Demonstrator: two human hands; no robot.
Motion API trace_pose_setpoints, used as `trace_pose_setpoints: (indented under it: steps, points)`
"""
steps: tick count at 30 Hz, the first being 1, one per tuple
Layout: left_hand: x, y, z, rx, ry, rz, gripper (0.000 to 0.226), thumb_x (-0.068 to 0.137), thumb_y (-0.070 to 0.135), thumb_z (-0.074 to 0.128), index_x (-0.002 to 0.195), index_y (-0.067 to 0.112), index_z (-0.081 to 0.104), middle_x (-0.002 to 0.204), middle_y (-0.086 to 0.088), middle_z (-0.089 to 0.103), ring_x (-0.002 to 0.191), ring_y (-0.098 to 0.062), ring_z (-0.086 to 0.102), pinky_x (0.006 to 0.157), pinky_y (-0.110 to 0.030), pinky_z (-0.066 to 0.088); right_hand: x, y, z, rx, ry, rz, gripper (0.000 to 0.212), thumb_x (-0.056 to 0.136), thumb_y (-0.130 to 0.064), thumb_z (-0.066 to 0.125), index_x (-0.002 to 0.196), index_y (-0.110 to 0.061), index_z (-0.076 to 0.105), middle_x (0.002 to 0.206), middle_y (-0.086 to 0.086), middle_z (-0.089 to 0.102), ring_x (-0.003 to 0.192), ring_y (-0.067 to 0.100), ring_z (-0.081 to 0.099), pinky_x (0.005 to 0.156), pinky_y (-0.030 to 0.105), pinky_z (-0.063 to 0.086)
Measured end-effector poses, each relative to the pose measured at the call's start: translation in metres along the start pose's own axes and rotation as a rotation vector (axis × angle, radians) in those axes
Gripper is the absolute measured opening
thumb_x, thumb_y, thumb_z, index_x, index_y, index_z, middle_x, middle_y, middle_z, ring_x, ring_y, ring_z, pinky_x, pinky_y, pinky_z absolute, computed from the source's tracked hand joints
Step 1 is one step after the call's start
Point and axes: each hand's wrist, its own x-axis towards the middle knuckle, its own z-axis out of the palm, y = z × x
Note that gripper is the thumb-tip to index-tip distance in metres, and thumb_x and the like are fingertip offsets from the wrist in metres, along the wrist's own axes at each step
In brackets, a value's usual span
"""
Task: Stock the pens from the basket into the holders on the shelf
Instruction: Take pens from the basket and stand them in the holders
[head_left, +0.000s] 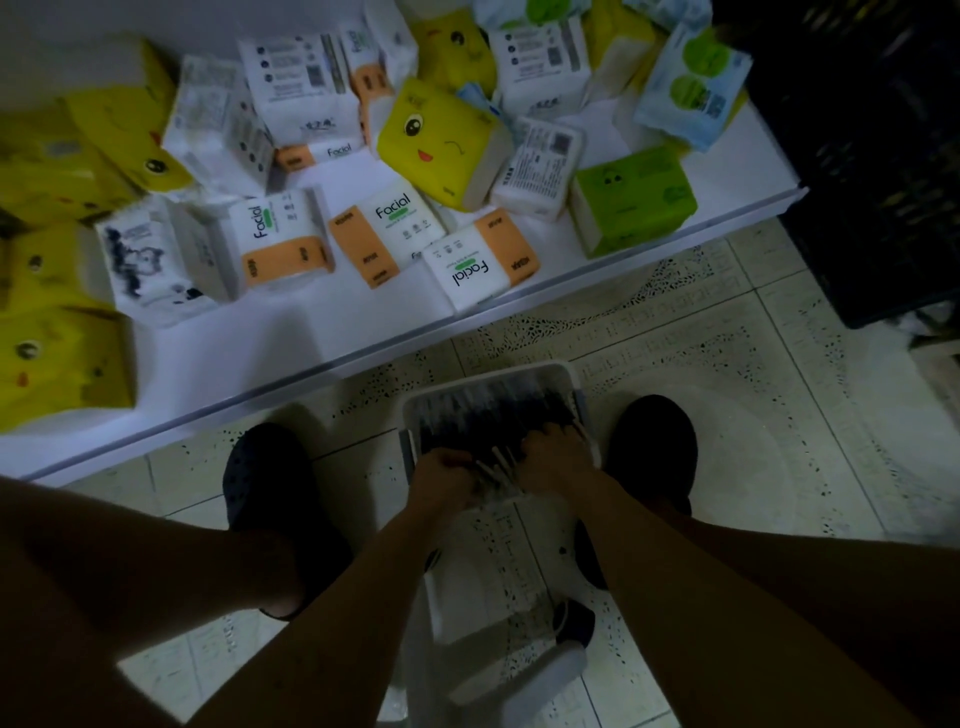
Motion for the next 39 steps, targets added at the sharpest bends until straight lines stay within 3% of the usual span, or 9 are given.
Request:
trace_pose_setpoints:
  steps: [4,7,9,11,16,20,24,29,39]
  points:
    - [-0.002,-0.002,-0.01,0.025,-0.012,0.025,0.04,0.085,-0.003,0.05,0.123,0.008,0.048,0.095,-0.014,0.061,0.07,-0.019,0.057,0.053,-0.027,0.048,-0.003,-0.005,0.0,0.059,-0.004,0.027,0.055,0.092,-0.036,0.054,0.139,-0.009,0.045,0.15,0.014,0.031,0.139,0.036,0.026,0.114,0.046,0.026]
    - [-0.004,0.0,-0.02,0.047,-0.012,0.017,0.029,0.086,-0.004,0.041,0.104,0.012,0.057,0.086,-0.017,0.062,0.07,-0.024,0.055,0.06,-0.03,0.044,-0.007,-0.007,-0.003,0.117,0.025,0.063,0.045,0.087,-0.025,0.057,0.13,-0.011,0.053,0.148,0.007,0.031,0.134,0.03,0.033,0.095,0.036,0.036]
    - [-0.005,-0.001,-0.025,0.07,0.0,0.02,0.028,0.09,0.0,0.039,0.088,0.022,0.056,0.072,-0.008,0.058,0.059,-0.019,0.051,0.052,-0.022,0.041,-0.009,-0.007,-0.005,0.12,0.066,0.048,0.019,0.089,-0.025,0.054,0.097,-0.01,0.062,0.133,0.015,0.046,0.115,0.03,0.045,0.076,0.032,0.036]
    - [-0.006,-0.002,-0.028,0.08,0.037,0.058,0.024,0.097,0.01,0.036,0.093,0.024,0.055,0.071,-0.001,0.055,0.056,-0.013,0.05,0.042,-0.018,0.038,-0.015,-0.005,-0.007,0.139,0.167,0.03,0.031,0.094,-0.026,0.05,0.069,-0.008,0.054,0.096,0.021,0.056,0.092,0.028,0.048,0.078,0.033,0.039]
    - [-0.02,0.001,-0.03,0.113,0.05,0.136,0.031,0.099,0.008,0.036,0.123,0.016,0.052,0.113,-0.014,0.06,0.094,-0.026,0.062,0.07,-0.034,0.054,-0.029,-0.003,-0.014,0.182,0.274,-0.02,0.024,0.093,-0.017,0.054,0.085,-0.003,0.071,0.094,0.017,0.07,0.09,0.029,0.062,0.101,0.041,0.043]
    - [-0.026,0.003,-0.031,0.099,0.023,0.126,0.031,0.088,-0.005,0.042,0.113,0.012,0.049,0.112,-0.014,0.058,0.103,-0.031,0.057,0.091,-0.046,0.052,-0.041,-0.005,-0.01,0.42,0.363,0.055,0.021,0.096,-0.016,0.056,0.107,-0.009,0.072,0.111,0.009,0.07,0.099,0.027,0.063,0.092,0.037,0.051]
    - [-0.04,0.003,-0.03,0.108,0.059,0.181,0.033,0.092,-0.001,0.042,0.122,0.011,0.045,0.102,-0.004,0.051,0.098,-0.024,0.052,0.088,-0.044,0.051,-0.052,-0.004,-0.012,0.597,0.373,0.13,0.029,0.091,-0.017,0.064,0.118,-0.008,0.06,0.115,0.012,0.064,0.102,0.03,0.061,0.087,0.036,0.052]
    - [-0.066,0.005,-0.028,0.051,0.061,0.37,0.032,0.105,0.022,0.028,0.132,0.012,0.042,0.125,-0.015,0.055,0.112,-0.031,0.056,0.096,-0.05,0.049,-0.072,-0.01,-0.011,0.667,0.316,0.063,0.033,0.092,-0.007,0.058,0.125,-0.004,0.055,0.119,0.018,0.061,0.105,0.034,0.06,0.093,0.049,0.051]
    - [-0.095,0.008,-0.043,0.068,0.107,0.508,0.023,0.102,0.014,0.032,0.111,0.011,0.053,0.099,-0.012,0.061,0.084,-0.024,0.062,0.063,-0.037,0.055,-0.113,-0.033,-0.028,0.66,0.352,0.048,0.025,0.088,-0.004,0.048,0.113,-0.008,0.053,0.116,0.014,0.061,0.107,0.032,0.057,0.097,0.049,0.047]
